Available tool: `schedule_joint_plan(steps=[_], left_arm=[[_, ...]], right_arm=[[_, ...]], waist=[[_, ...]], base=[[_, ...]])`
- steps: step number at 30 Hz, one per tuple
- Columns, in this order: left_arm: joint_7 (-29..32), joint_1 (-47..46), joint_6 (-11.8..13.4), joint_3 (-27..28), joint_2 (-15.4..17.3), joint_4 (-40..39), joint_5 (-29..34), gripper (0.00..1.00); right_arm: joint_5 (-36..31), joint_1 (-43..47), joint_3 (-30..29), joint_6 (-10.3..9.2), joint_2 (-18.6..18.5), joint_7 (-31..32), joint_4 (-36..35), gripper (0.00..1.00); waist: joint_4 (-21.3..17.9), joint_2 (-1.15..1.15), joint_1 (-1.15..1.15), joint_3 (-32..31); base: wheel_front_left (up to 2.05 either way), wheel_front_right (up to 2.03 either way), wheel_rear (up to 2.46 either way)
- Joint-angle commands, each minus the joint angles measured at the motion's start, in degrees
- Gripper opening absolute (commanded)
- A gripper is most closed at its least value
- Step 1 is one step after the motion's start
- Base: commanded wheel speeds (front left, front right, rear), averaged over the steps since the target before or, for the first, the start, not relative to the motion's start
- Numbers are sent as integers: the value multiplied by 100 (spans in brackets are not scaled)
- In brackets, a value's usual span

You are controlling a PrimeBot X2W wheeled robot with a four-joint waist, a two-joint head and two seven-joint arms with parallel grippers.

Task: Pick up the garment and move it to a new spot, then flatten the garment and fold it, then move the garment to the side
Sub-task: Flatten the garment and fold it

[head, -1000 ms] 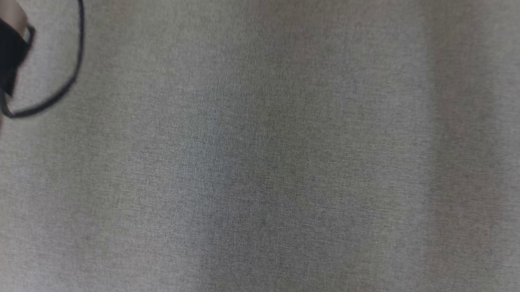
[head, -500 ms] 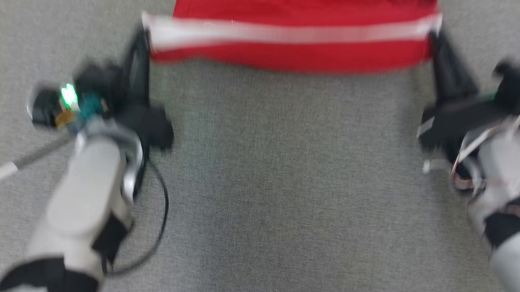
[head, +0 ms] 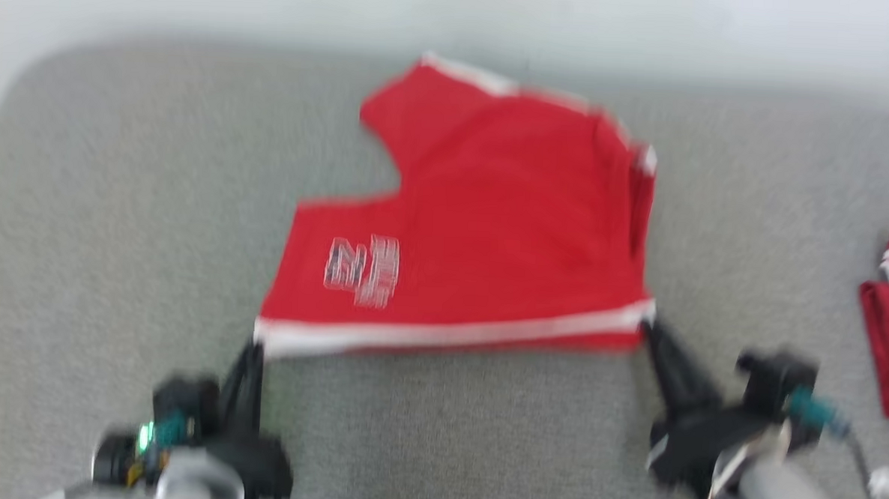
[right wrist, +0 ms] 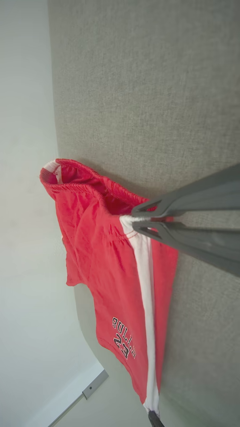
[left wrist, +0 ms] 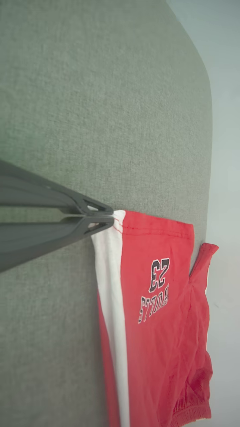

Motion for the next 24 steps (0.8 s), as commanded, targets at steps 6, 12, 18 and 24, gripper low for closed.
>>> schedule_joint_plan(steps=[6, 12, 18, 24], left_arm=[[-16, 1025, -127, 242, -33, 4, 209, 0], [-16, 1772, -230, 506, -115, -72, 223, 0], [-16, 2320, -290, 795, -188, -244, 236, 0], [-16, 2648, -325, 991, -245, -341, 297, 0]], right_arm=[[-75, 1093, -47, -18, 334, -21, -113, 0], [-289, 1817, 171, -18, 546, -22, -187, 0], [-310, 2322, 306, -18, 583, -20, -245, 0], [-357, 2704, 184, -18, 647, -20, -294, 0]], waist=[[-58, 1, 2, -1331], [-165, 1, 2, -1635], [-236, 1, 2, -1772], [-250, 1, 2, -1851]], base=[[0, 0, 0], [0, 0, 0], [0, 0, 0], [0, 0, 0]])
